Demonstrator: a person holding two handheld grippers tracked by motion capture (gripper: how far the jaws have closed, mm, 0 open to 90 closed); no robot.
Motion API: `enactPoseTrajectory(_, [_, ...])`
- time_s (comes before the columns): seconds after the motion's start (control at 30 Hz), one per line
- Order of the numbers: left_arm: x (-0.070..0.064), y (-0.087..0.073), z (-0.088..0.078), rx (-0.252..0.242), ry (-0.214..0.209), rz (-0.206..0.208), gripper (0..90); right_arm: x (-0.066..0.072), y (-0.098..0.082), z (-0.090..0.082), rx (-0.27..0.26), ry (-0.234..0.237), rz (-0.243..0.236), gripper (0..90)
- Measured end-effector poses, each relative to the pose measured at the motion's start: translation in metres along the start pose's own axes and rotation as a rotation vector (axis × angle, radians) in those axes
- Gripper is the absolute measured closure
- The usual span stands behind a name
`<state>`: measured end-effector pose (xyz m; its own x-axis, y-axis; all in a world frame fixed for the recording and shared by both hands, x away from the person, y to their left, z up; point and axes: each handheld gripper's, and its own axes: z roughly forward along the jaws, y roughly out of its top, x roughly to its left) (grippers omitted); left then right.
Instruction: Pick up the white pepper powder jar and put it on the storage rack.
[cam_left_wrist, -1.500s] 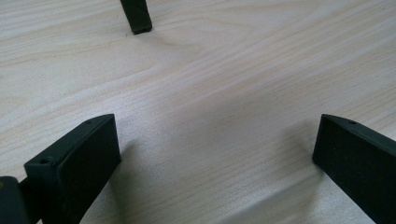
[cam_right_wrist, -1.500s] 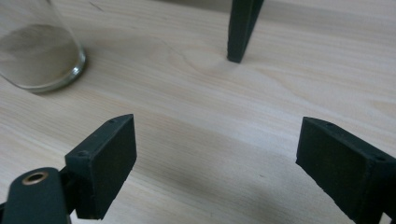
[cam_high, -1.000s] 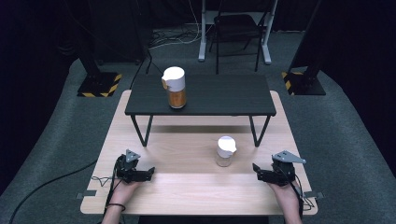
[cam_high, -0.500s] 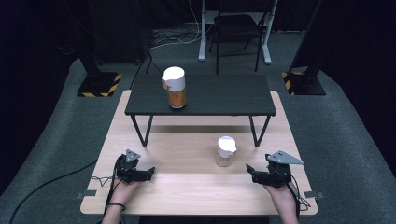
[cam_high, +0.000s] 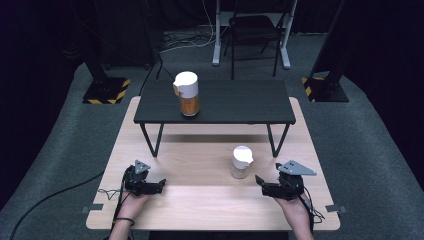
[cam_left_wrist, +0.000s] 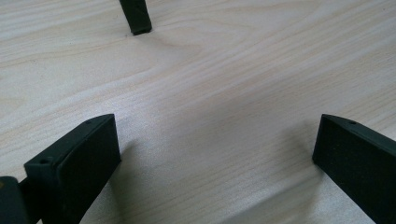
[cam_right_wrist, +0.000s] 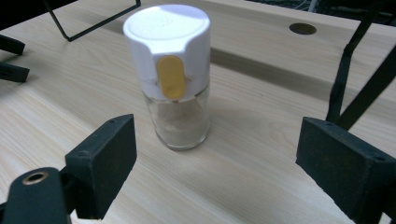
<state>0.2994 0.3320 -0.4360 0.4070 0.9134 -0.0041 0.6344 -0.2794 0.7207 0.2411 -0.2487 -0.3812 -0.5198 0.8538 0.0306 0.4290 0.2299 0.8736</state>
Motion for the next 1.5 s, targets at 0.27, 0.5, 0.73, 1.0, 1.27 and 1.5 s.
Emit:
enactPoseTrajectory(0.27, [0.000,0.000,0.000,0.000,0.001,-0.001,0.0,0.003,0.005,0.007,-0.010,0.019,-0.003,11.7])
enactPoseTrajectory(0.5, [0.000,0.000,0.000,0.000,0.001,-0.002,0.0,0.005,0.010,0.014,-0.012,0.034,-0.010,11.7])
enactPoseTrajectory(0.73, [-0.001,0.000,0.000,0.000,0.002,-0.002,0.0,0.005,0.012,0.022,-0.018,0.041,-0.013,11.8])
enactPoseTrajectory(1.0, [0.000,0.000,0.000,0.000,0.002,-0.002,0.1,0.005,0.014,0.035,-0.017,0.045,-0.020,11.8])
enactPoseTrajectory(1.27, [0.000,0.000,0.000,0.000,0.001,-0.001,0.0,0.008,0.017,0.046,-0.015,0.056,-0.031,12.4])
enactPoseTrajectory(1.5, [-0.001,0.000,0.000,-0.002,0.000,-0.003,0.1,0.008,0.019,0.057,-0.011,0.064,-0.025,13.2])
